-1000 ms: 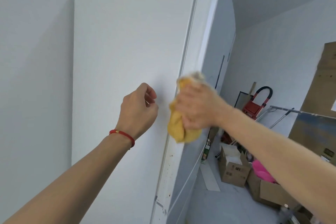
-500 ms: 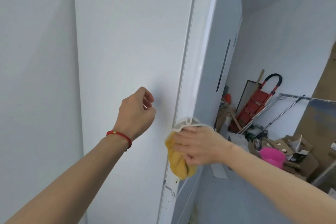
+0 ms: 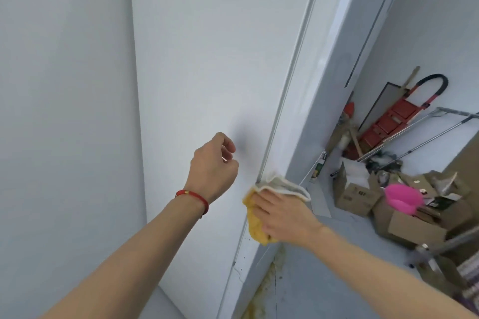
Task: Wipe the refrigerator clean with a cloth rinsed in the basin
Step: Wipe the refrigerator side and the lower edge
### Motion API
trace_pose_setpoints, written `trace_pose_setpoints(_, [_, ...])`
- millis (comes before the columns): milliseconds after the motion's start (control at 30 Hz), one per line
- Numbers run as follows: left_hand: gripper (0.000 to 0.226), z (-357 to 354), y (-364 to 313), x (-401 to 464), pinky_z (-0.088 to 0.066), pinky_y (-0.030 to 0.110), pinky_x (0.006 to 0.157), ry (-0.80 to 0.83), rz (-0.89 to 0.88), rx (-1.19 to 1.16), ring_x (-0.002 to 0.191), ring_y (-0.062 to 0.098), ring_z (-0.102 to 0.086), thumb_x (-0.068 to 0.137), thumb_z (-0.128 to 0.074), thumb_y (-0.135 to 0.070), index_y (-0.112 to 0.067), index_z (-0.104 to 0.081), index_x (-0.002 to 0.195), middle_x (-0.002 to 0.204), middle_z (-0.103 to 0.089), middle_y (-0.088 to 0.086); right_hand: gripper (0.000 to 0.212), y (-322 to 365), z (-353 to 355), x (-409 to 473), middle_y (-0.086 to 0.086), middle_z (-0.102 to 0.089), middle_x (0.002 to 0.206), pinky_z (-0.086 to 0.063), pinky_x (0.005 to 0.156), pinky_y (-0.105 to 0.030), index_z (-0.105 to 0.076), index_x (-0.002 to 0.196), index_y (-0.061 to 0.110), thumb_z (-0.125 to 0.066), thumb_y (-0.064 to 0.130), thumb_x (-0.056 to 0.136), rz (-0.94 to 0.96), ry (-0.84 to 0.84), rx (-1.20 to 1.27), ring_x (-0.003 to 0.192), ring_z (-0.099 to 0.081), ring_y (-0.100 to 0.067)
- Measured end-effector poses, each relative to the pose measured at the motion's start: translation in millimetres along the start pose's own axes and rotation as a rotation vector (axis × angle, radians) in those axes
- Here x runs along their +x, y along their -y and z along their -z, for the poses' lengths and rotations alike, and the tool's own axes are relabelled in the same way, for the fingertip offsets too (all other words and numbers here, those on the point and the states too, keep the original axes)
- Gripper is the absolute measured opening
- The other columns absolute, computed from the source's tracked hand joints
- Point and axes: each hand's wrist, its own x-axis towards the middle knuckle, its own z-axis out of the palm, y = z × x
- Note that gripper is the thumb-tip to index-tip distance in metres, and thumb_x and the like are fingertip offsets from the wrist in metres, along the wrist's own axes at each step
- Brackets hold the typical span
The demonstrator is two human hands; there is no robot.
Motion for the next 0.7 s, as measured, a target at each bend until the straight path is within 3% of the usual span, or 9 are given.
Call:
trace_pose_setpoints(67, [0.022,0,16,-14,-0.054,0.034,0.072,0.040,0.043,0.016,0.085,0.018,-0.061,0.083,-0.056,-0.004,-0.023,-0.057,0.095,0.094,-0.063,-0.004,0.018,20,-12,-4,-0.003,-0.066,0.102,-0.037,0.092,-0.039,-0.068,0.090,0.014,-0.053,0.025,0.091,0.073,0.117,0.000,0.096,-0.057,-0.026])
trace_pose_setpoints(100, [0.023,2,23,-19,-0.053,0.032,0.071,0.050,0.062,0.025,0.085,0.018,-0.061,0.083,-0.056,-0.005,-0.024,-0.057,0.095,0.095,-0.063,-0.004,0.018,14,-9,-1,-0.002,-0.065,0.095,-0.037,0.090,-0.038,-0.066,0.084,0.016,-0.053,0.025,0.091,0.087,0.087,0.016,0.091,-0.055,-0.025])
trace_pose_setpoints(233, [0.021,15,47,-34,-0.053,0.033,0.069,0.041,0.141,0.059,0.086,0.017,-0.062,0.085,-0.056,-0.006,-0.024,-0.057,0.096,0.095,-0.064,-0.005,0.022,-62,28,9,-0.005,-0.064,0.087,-0.046,0.093,-0.040,-0.067,0.081,0.015,-0.048,0.019,0.091,0.085,-0.316,0.042,0.085,-0.060,-0.029])
trace_pose_setpoints(300, [0.021,19,54,-39,-0.053,0.032,0.065,0.026,0.170,0.062,0.086,0.018,-0.063,0.085,-0.055,-0.005,-0.024,-0.057,0.096,0.094,-0.065,-0.005,0.019,-110,60,23,-0.007,-0.067,0.086,-0.045,0.094,-0.040,-0.067,0.077,0.014,-0.050,0.018,0.085,-0.041,-0.517,-0.019,0.082,-0.064,-0.030])
trace_pose_setpoints(367, [0.022,19,58,-41,-0.051,0.030,0.063,0.025,0.185,0.053,0.086,0.018,-0.063,0.085,-0.055,-0.005,-0.024,-0.057,0.095,0.094,-0.065,-0.005,0.015,-128,78,34,-0.005,-0.069,0.085,-0.043,0.092,-0.039,-0.066,0.072,0.015,-0.053,0.015,0.079,-0.204,-0.599,-0.032,0.082,-0.064,-0.029])
trace_pose_setpoints(433, [0.022,18,62,-43,-0.049,0.029,0.061,0.036,0.195,0.047,0.085,0.018,-0.063,0.086,-0.055,-0.005,-0.025,-0.057,0.095,0.094,-0.065,-0.005,0.013,-106,64,37,-0.003,-0.067,0.081,-0.044,0.080,-0.038,-0.066,0.072,0.016,-0.053,0.015,0.077,-0.263,-0.577,-0.008,0.079,-0.061,-0.027])
trace_pose_setpoints(500, [0.022,16,65,-45,-0.049,0.029,0.062,0.034,0.202,0.038,0.086,0.019,-0.064,0.085,-0.055,-0.005,-0.025,-0.057,0.094,0.094,-0.065,-0.005,0.012,-51,27,25,-0.001,-0.065,0.081,-0.042,0.068,-0.036,-0.069,0.076,0.018,-0.057,0.021,0.077,-0.148,-0.427,-0.024,0.080,-0.060,-0.026])
trace_pose_setpoints(600, [0.023,13,63,-43,-0.048,0.027,0.064,0.072,0.174,0.022,0.087,0.018,-0.063,0.085,-0.057,-0.008,-0.027,-0.056,0.095,0.096,-0.064,-0.006,0.014,24,-16,-2,0.000,-0.064,0.093,-0.040,0.084,-0.038,-0.069,0.087,0.018,-0.059,0.026,0.086,0.091,-0.011,0.013,0.089,-0.058,-0.025])
trace_pose_setpoints(700, [0.029,16,49,-33,-0.048,0.027,0.078,0.104,0.027,0.030,0.098,0.015,-0.058,0.084,-0.061,-0.010,-0.030,-0.056,0.105,0.104,-0.061,-0.009,0.012,6,-9,-3,-0.002,-0.063,0.095,-0.040,0.094,-0.039,-0.064,0.092,0.015,-0.055,0.023,0.092,0.093,-0.011,0.117,0.091,-0.060,-0.026])
